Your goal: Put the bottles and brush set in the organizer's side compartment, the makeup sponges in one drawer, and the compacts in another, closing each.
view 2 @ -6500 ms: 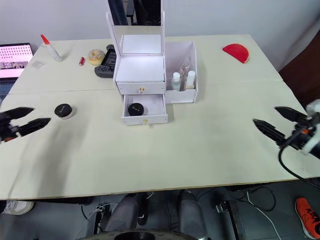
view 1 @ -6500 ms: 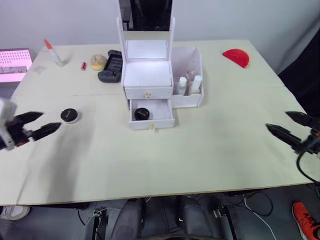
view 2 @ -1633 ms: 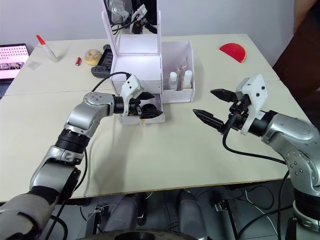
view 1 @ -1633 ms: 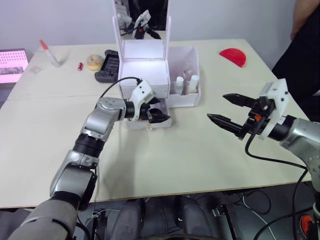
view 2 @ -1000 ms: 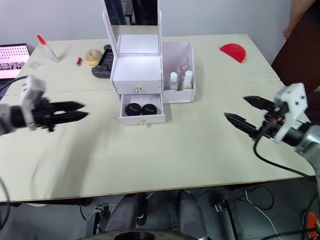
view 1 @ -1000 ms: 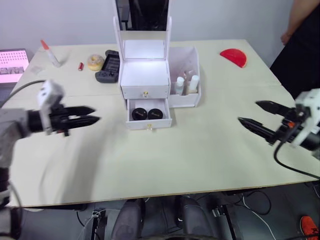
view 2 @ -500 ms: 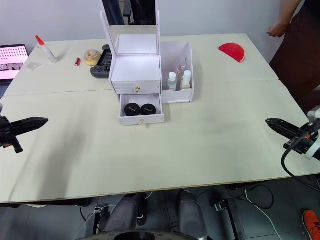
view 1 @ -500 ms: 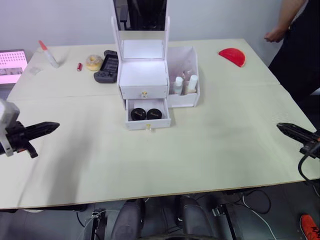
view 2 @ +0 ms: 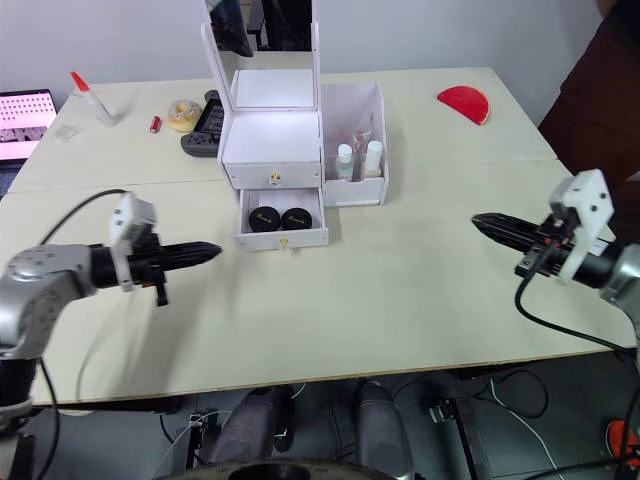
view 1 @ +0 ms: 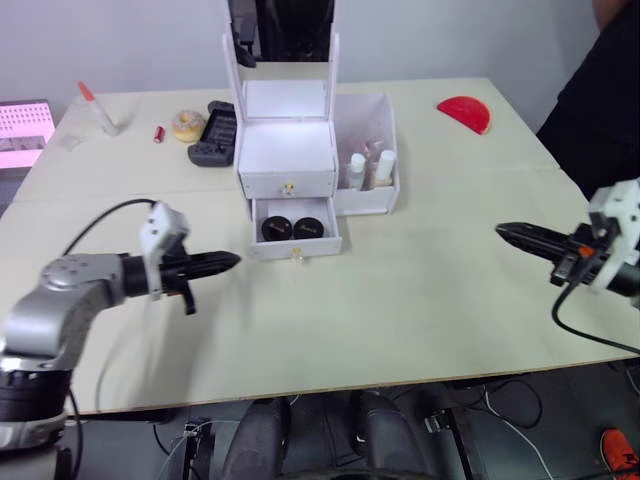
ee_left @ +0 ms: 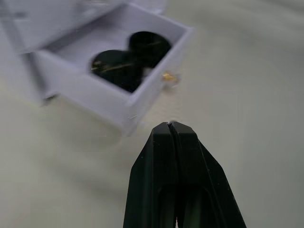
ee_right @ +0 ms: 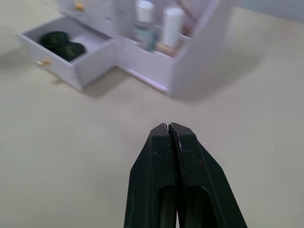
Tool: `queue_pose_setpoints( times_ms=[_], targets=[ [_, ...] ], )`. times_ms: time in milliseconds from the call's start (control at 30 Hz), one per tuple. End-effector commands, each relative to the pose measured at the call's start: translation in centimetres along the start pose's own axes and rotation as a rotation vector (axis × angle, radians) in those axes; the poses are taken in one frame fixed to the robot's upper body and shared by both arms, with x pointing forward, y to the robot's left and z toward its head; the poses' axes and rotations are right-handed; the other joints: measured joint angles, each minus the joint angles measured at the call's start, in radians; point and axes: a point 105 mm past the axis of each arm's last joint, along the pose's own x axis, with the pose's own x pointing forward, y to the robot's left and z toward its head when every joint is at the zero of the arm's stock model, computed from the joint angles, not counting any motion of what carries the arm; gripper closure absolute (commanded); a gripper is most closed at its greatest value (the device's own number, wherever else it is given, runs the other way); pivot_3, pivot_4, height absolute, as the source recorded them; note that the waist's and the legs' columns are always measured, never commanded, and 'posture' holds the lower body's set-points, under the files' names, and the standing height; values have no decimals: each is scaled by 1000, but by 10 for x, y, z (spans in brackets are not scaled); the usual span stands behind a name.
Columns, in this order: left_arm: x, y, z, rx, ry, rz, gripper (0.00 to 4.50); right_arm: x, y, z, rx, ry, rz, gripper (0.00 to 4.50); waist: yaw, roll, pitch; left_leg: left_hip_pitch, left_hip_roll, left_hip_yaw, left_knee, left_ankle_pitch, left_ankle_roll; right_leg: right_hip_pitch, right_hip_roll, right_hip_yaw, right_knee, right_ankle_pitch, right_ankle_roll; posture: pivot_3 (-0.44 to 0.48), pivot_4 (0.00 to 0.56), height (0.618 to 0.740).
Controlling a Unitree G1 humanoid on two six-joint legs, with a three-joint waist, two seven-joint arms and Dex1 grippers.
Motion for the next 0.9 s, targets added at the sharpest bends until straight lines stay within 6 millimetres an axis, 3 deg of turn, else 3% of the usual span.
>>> queue_pose_setpoints(
  times_ms=[33,133,267,900],
  targets=[
    [19,3,6,61,4,0,4500,19,11,23,-63,-40,73,4444,-1,0,0,0,0,0,0,0,0,0,0,0,0,0,0,0,150,737],
    [40,5,9,77,-4,2,4500,36,15,33,-76,-58,111,4444,1,0,0,0,0,0,0,0,0,0,0,0,0,0,0,0,150,737],
    [58,12,13,88,-18,37,4500,44,17,41,-83,-77,122,4444,6,-1,0,-1,-1,-1,1,0,0,0,0,0,0,0,0,0,150,737],
    [105,58,21,124,-62,307,4500,50,36,46,-49,-104,160,4444,4,-1,0,-1,-1,-2,3,0,0,1,0,0,1,2,4,0,150,737]
  ],
)
